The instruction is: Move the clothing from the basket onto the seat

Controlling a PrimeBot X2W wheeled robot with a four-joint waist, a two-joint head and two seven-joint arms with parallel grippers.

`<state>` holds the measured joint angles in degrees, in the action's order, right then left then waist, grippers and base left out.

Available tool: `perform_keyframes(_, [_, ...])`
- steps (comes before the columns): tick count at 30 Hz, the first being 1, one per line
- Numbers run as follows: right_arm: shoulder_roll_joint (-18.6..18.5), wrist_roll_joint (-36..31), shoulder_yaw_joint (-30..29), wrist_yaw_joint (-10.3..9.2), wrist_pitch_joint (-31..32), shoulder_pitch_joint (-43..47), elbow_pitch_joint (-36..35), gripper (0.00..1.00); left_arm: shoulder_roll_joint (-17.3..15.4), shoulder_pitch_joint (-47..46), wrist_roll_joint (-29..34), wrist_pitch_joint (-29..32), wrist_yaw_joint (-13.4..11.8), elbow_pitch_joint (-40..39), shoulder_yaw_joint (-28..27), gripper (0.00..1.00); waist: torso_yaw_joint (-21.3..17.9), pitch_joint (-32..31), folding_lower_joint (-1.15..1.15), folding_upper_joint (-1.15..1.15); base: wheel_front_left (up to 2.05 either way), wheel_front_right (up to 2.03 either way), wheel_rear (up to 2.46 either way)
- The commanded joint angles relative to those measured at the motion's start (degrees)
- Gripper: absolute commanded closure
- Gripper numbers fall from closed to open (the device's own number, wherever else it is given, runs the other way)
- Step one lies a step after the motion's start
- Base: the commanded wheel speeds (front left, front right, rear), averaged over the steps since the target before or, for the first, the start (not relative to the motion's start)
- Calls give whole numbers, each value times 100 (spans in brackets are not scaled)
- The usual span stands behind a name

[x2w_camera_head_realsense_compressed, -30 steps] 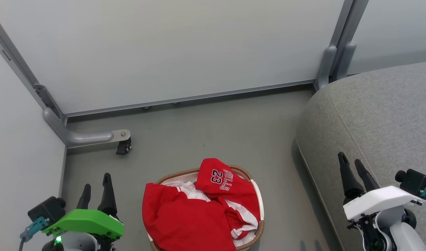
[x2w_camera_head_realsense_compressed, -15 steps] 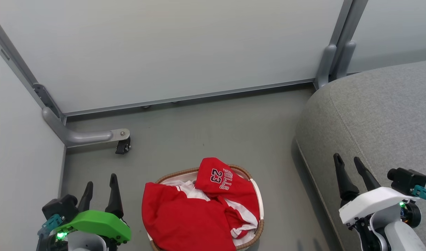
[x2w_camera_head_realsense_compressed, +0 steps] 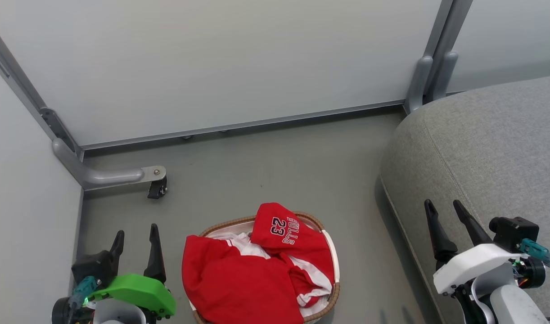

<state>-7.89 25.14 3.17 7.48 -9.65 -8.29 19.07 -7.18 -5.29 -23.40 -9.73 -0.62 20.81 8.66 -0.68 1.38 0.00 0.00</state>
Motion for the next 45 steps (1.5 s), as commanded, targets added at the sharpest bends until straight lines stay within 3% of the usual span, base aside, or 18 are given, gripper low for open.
perform_keyframes(1, [-44, -168, 21, 1, -67, -113, -7, 0, -61, 3, 202, -58, -45, -7, 24, 0, -3, -1, 0, 0, 0, 0, 0])
perform_keyframes(13, [-37, -754, 55, 2, -220, -89, 66, 0, 3, 75, 764, -216, -74, 15, -2, 0, -25, 3, 0, 0, 0, 0, 0])
perform_keyframes(24, [-38, -1260, 86, 1, -345, -114, 57, 0, 115, 136, 1243, -336, 54, 82, -90, 0, -85, 100, 0, 0, 0, 0, 0])
perform_keyframes(33, [59, -1671, 95, 0, -443, -438, -119, 0, 175, -236, 1672, -435, 201, 98, -133, 0, -259, 732, 0, 0, 0, 0, 0])
perform_keyframes(45, [298, -2173, 298, 0, -568, -1231, -570, 0, 148, -1124, 2285, -562, 380, 303, -90, 0, -720, 2086, 0, 0, 0, 0, 0])
